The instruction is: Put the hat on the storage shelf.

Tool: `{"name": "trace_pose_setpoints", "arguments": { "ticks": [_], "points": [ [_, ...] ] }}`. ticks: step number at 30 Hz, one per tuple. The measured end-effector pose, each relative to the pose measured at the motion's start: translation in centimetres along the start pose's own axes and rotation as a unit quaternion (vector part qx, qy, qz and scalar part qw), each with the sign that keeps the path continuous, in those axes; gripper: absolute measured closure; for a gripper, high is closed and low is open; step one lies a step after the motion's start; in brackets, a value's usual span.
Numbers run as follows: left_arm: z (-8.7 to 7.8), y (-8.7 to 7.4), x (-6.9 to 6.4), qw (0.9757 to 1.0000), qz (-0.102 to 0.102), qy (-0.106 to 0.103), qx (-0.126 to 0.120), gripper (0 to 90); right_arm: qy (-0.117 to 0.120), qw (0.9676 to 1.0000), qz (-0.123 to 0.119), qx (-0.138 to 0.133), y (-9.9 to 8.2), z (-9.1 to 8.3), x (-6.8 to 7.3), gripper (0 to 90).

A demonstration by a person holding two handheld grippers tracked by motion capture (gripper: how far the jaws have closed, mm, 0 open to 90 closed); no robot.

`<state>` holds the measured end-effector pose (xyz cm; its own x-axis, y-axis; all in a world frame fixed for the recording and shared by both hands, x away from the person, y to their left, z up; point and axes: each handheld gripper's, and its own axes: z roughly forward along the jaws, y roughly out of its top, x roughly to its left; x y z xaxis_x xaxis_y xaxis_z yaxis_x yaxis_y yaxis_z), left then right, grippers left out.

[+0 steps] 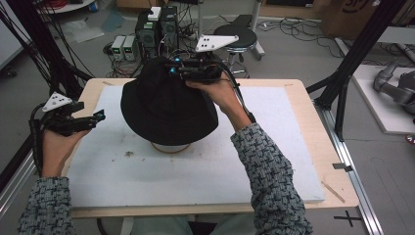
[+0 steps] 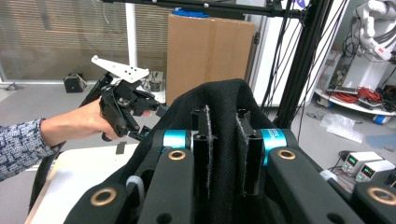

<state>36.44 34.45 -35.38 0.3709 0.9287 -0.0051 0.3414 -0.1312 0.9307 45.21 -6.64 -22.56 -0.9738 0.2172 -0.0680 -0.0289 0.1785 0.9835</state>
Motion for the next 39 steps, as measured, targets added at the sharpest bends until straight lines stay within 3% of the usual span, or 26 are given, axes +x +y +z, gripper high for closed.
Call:
{"name": "trace_pose_setpoints", "arguments": {
  "ticks": [6,13,39],
  "points": [
    [-0.01,-0.01,0.01,1.0000,0.000,0.001,0.000,17.2,-0.005,1.0000,0.000,0.008,-0.13,0.08,-0.01,80.1],
    [0.02,-0.01,-0.05,1.0000,0.001,0.000,0.000,17.2,-0.021,0.9995,-0.020,0.012,-0.43,0.04,0.24,78.9],
    [0.01,-0.05,0.04,1.0000,0.000,0.001,0.001,17.2,-0.035,0.9991,-0.014,0.020,-0.77,-0.34,0.21,60.2]
  ]
}}
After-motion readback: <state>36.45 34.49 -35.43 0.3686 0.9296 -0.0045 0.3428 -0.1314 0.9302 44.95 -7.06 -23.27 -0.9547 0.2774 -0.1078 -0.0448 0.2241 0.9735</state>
